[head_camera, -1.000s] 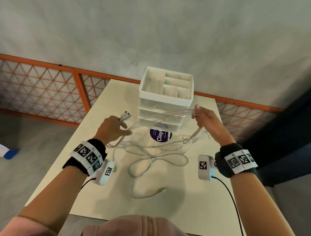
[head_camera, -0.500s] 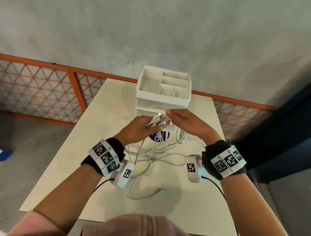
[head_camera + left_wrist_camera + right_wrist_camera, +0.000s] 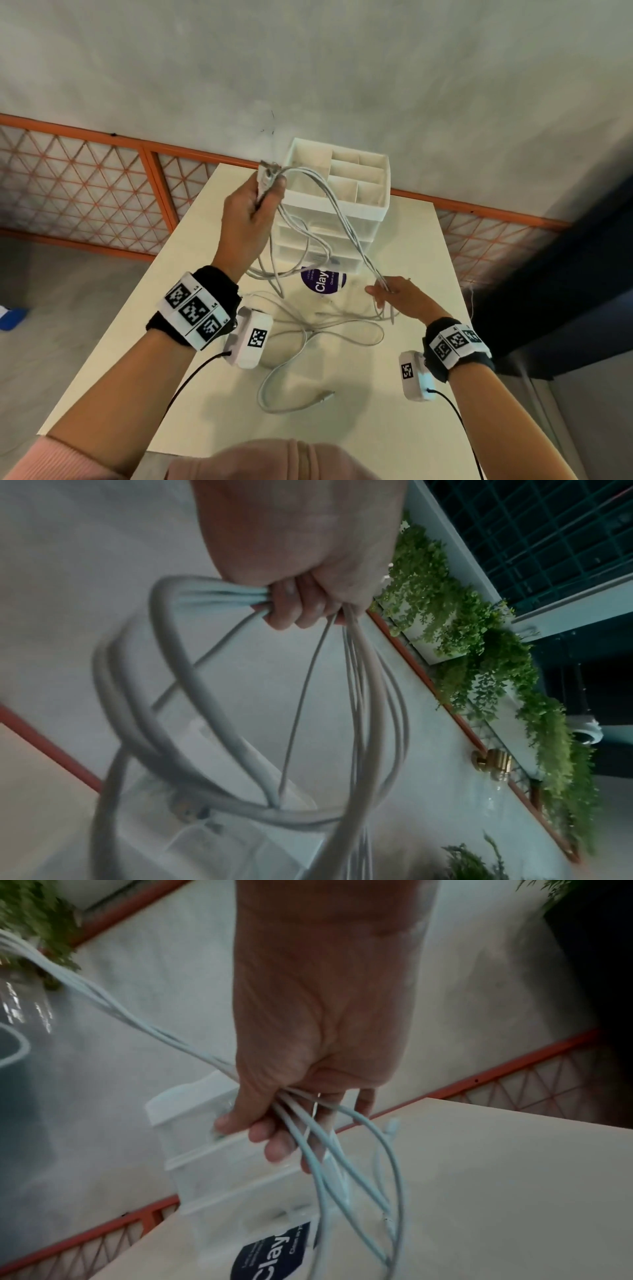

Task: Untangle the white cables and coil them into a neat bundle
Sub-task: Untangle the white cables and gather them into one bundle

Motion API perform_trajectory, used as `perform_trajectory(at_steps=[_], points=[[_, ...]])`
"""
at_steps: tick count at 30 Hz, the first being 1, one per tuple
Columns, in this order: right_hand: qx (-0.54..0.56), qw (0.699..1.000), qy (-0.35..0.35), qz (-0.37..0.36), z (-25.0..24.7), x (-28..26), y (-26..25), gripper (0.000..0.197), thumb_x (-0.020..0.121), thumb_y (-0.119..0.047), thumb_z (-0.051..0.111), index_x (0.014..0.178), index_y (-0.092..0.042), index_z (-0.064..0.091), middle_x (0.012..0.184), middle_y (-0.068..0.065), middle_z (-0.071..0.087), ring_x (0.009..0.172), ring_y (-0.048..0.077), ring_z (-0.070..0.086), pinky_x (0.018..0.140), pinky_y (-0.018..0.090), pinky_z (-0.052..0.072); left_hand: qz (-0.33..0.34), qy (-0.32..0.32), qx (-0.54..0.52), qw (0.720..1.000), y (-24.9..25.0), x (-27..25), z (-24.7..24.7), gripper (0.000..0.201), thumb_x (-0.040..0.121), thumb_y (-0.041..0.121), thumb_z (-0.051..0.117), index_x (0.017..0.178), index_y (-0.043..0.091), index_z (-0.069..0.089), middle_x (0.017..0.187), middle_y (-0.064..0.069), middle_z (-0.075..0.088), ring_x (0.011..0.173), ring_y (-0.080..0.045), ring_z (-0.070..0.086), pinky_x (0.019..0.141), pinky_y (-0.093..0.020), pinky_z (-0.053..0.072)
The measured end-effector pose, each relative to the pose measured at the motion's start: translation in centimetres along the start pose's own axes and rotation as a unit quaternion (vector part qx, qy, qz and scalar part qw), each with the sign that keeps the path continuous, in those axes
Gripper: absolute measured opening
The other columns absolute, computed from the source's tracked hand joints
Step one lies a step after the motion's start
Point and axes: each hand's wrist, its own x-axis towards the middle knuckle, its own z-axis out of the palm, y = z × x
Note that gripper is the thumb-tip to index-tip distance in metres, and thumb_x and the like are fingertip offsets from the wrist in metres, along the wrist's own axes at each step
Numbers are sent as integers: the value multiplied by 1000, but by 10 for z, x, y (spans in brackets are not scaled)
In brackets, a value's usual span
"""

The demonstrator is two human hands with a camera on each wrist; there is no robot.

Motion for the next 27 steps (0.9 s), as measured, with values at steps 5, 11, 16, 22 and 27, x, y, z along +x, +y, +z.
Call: perform_trajectory(at_steps=[5, 11, 16, 22, 27], points=[[78, 987, 143, 3, -14, -4, -5, 31, 96, -30, 50, 75, -8, 55, 60, -1, 51, 52, 15, 51, 61, 33, 47, 0, -45, 103, 994, -31, -4, -7, 23, 97, 25, 48, 75, 18, 44, 52, 4, 38, 48, -9, 37, 48, -17, 29], [49, 957, 285, -19, -45, -11, -11, 29, 95, -33, 52, 91, -6, 45, 69, -3, 49, 59, 12, 46, 57, 27, 37, -18, -145, 206, 968, -66, -21, -7, 18, 97, 30, 46, 84, 17, 45, 52, 4, 40, 49, -23, 41, 50, -34, 30], [-10, 960, 281, 14, -35, 3, 19, 41, 97, -30, 46, 108, 10, 47, 97, 18, 48, 94, 34, 46, 87, 45, 38, -6, -192, 318, 929, -77, -29, -3, 22, 96, 34, 47, 106, 15, 50, 67, -7, 55, 65, -38, 56, 54, -33, 35], [-119, 968, 220, 14, 19, 6, 33, 38, 87, -15, 60, 123, -9, 52, 120, 17, 47, 111, 36, 45, 98, 51, 38, -18, -243, 382, 891, -83, -27, 16, 27, 96, 35, 45, 115, 17, 51, 82, -17, 65, 77, -41, 59, 62, -36, 38], [-59, 993, 71, -71, 60, 19, 7, 13, 89, -10, 58, 88, -2, 69, 79, 10, 69, 69, 17, 56, 65, 20, 40, -13, -263, 406, 875, -90, -16, 35, 32, 95, 32, 47, 123, 17, 50, 89, -18, 67, 83, -40, 61, 63, -34, 33]])
